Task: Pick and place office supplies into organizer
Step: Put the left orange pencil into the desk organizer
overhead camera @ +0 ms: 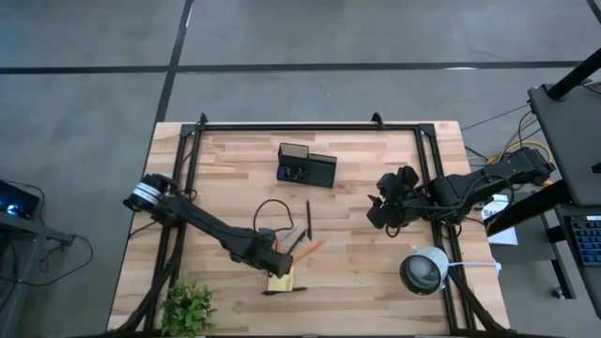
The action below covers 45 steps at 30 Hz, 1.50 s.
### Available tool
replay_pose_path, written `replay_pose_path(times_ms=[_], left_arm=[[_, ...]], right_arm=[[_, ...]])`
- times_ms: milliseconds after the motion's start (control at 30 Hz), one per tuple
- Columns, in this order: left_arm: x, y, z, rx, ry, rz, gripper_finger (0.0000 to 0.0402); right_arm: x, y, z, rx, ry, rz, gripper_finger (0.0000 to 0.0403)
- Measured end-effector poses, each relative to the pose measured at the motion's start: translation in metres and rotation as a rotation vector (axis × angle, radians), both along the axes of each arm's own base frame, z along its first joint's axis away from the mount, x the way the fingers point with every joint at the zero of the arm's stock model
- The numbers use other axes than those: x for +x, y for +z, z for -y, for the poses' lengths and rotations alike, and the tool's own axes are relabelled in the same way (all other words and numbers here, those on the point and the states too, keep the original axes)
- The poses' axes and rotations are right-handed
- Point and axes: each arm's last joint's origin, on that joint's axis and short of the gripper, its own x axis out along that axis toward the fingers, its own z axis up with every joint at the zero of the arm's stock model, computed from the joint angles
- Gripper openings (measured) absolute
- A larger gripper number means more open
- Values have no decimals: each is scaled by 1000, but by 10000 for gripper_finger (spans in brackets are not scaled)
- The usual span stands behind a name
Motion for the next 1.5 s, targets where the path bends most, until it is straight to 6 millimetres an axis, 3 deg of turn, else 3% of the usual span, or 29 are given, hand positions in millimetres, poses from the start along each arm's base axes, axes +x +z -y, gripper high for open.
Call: replay_pose_path(times_ms=[467, 800, 1033, 1267, 1500], left_arm=[[3, -7, 1, 8, -22, -4, 90], [-1, -8, -2, 66, -157, -38, 11], [0, -5, -7, 107, -202, -52, 3], [5, 29, -7, 125, -225, 61, 1], [-6, 78, -21, 223, -322, -21, 1]], right_arm=[[0, 0, 0, -5, 7, -7, 201], [0, 0, 0, -13, 18, -16, 201], [0, 0, 0, -13, 18, -16, 201], [0, -1, 0, -14, 18, -19, 201], [-1, -2, 0, -15, 18, -22, 201]])
